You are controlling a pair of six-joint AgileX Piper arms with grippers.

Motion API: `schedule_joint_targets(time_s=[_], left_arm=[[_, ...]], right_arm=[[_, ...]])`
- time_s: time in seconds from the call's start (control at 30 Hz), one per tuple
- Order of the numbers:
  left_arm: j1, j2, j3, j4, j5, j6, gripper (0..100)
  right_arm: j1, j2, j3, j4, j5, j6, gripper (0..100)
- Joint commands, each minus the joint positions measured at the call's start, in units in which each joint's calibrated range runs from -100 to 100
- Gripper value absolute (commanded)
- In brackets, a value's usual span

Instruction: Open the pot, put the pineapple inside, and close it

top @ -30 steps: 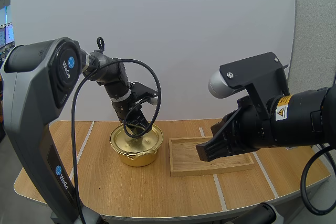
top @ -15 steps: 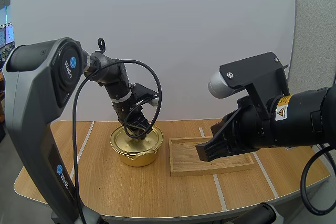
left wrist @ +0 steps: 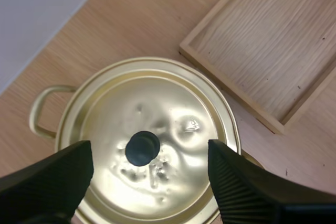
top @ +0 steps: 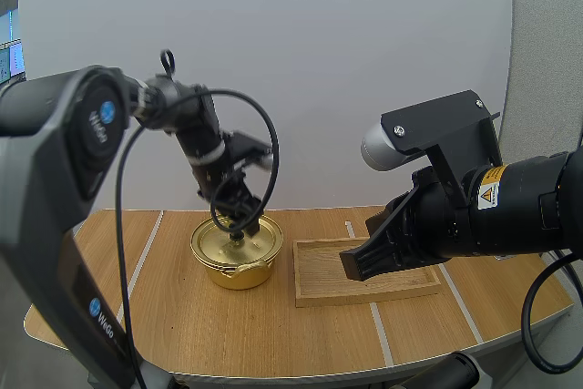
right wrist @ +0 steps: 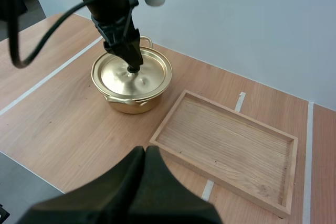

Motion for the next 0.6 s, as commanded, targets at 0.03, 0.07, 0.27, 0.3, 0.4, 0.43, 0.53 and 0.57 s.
schedule_joint_targets(time_s=[0.03, 0.07, 0.27, 0.3, 0.4, 0.43, 0.53, 0.57], left_arm=[[-0.11, -11.32, -4.75, -1.31, 10.12, -1.02, 100], [-0.11, -13.33, -5.11, -1.45, 11.28, -1.02, 100], [-0.11, -25.87, -5.33, -1.54, 13.68, -1.02, 100], [-0.11, -28.1, -5.33, -1.68, 13.68, -1.02, 100], [-0.11, -34.24, -5.33, -1.68, 13.68, -1.17, 100], [-0.11, -36.4, -5.33, -1.68, 13.68, -1.4, 100], [-0.11, -42.23, -5.33, -1.68, 13.68, -2.15, 100], [-0.11, -44.28, -5.33, -1.68, 13.68, -2.51, 100]], right_arm=[[-0.14, -0.44, -0.14, -0.44, 0.0, -0.15, 0], [-0.14, -0.44, -0.14, -0.44, 0.0, -0.15, 0], [-0.14, -0.44, -0.14, -0.44, 0.0, -0.15, 0], [-0.14, -0.44, -0.14, -0.44, 0.0, -0.15, 0], [-0.14, -0.44, -0.14, -0.44, 0.0, -0.15, 0], [-0.14, -0.44, -0.14, -0.44, 0.0, -0.15, 0], [-0.14, -0.44, -0.14, -0.44, 0.0, -0.15, 0], [-0.14, -0.44, -0.14, -0.44, 0.0, -0.15, 0]])
